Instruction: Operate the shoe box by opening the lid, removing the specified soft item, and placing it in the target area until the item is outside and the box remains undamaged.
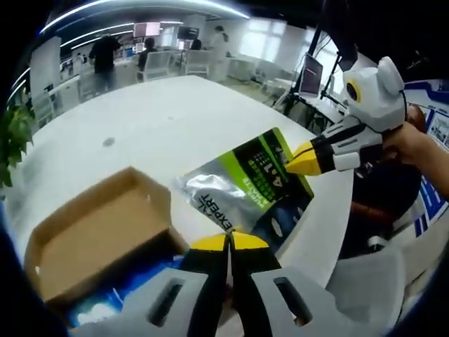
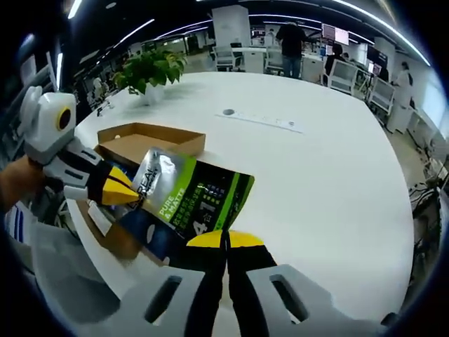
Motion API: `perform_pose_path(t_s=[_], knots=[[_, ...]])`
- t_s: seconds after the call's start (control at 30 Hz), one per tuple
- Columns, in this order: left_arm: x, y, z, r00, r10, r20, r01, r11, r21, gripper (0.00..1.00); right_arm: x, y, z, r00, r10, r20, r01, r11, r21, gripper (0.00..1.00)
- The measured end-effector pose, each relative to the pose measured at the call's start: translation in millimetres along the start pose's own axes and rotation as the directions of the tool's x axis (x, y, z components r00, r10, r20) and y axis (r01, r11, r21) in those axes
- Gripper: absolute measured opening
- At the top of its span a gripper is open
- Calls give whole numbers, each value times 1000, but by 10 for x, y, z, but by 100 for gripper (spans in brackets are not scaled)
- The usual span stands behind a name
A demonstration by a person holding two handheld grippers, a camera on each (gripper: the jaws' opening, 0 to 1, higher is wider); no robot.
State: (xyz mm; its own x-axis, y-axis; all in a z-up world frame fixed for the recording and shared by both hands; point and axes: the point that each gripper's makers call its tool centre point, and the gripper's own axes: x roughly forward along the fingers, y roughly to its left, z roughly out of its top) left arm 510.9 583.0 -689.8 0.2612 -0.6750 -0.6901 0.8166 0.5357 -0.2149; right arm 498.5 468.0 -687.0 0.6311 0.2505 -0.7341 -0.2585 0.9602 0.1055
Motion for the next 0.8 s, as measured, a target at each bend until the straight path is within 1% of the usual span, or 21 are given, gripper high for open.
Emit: perform_pose_path(t_s=[0.47, 0.7, 0.8], knots=[[263, 59, -18, 997, -4, -72, 8, 998, 57, 0, 224, -177, -103, 999, -15, -45, 16, 1000, 13, 0], [399, 94, -93, 990, 14, -142, 5, 991, 136, 0, 351, -232, -140, 998, -17, -67, 17, 1000, 11, 0], [448, 116, -133, 982, 38, -183, -1, 980, 200, 0, 404, -244, -156, 997, -15, -73, 15, 1000, 9, 0]])
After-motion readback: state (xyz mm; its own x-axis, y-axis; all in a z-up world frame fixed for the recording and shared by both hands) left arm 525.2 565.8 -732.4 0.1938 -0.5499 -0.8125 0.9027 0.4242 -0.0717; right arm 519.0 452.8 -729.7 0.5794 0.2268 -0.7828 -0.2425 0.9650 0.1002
